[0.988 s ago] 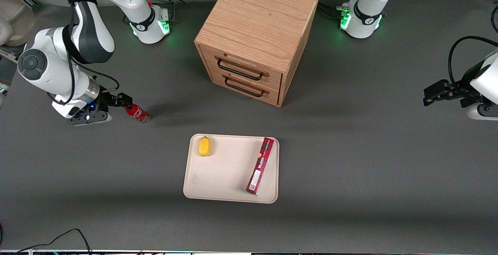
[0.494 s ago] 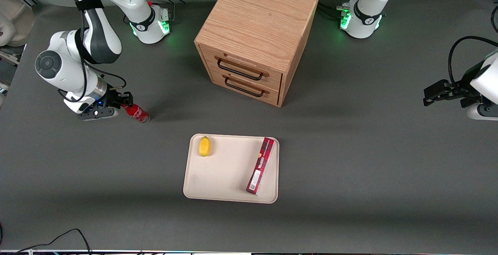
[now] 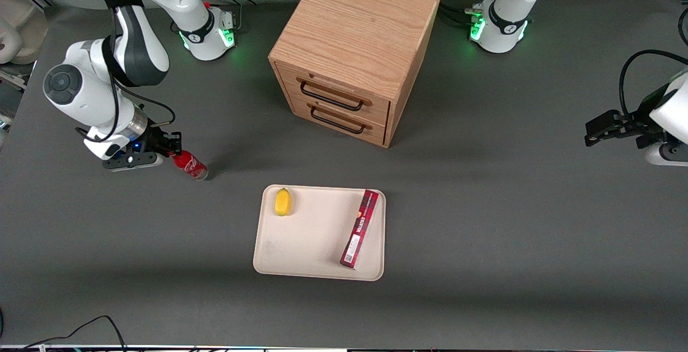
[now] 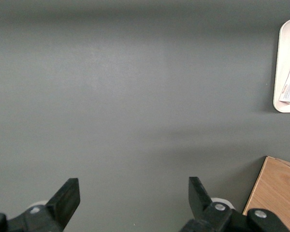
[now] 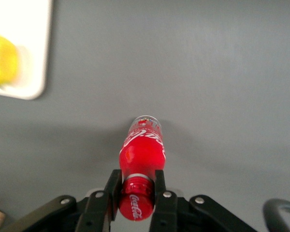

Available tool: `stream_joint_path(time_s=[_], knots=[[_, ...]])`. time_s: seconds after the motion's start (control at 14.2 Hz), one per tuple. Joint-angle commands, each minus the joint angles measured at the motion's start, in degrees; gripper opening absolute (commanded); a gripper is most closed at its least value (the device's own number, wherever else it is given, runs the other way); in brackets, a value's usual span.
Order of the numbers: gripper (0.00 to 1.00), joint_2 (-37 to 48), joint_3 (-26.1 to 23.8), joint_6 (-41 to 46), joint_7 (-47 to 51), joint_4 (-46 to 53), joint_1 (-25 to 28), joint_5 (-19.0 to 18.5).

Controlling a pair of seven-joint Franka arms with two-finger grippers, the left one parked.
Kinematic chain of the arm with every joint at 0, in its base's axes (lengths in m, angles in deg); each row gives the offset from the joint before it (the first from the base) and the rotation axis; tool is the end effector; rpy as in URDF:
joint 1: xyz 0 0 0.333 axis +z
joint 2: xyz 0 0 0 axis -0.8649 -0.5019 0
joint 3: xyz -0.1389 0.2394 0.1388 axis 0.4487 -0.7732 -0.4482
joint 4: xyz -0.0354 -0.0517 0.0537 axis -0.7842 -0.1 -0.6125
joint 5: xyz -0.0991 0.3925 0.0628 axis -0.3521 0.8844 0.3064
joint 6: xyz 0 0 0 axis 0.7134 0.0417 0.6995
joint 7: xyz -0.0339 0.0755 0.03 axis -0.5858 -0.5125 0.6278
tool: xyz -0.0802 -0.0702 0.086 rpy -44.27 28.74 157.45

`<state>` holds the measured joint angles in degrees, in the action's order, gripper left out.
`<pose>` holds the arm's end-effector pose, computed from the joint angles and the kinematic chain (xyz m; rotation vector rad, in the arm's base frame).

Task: Place coke bottle on tray

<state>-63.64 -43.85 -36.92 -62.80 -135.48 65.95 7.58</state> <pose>0.5465 0.0643 0.3489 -3.1341 -0.1405 0.0069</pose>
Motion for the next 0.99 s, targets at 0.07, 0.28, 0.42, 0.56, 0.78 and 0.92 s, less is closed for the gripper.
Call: stream_joint_path(time_s=[0.07, 0.28, 0.42, 0.56, 0.78, 0.92], knots=[[0.00, -15.34, -0.80, 14.00, 6.36, 28.95, 4.90, 0.73], [0.00, -23.87, -0.80, 14.98, 11.36, 42.15, 8.77, 0.64], [0.00, -29.59, -0.54, 14.98, 16.98, 48.93, 12.80, 0.47], [0.00, -35.47, 0.95, 14.46, 22.96, 54.21, 16.06, 0.38], [0.00, -39.19, 1.48, 9.39, 23.08, 54.76, 16.95, 0.64], [0.00, -40.77, 1.66, 7.08, 22.46, 54.41, 16.95, 0.38]])
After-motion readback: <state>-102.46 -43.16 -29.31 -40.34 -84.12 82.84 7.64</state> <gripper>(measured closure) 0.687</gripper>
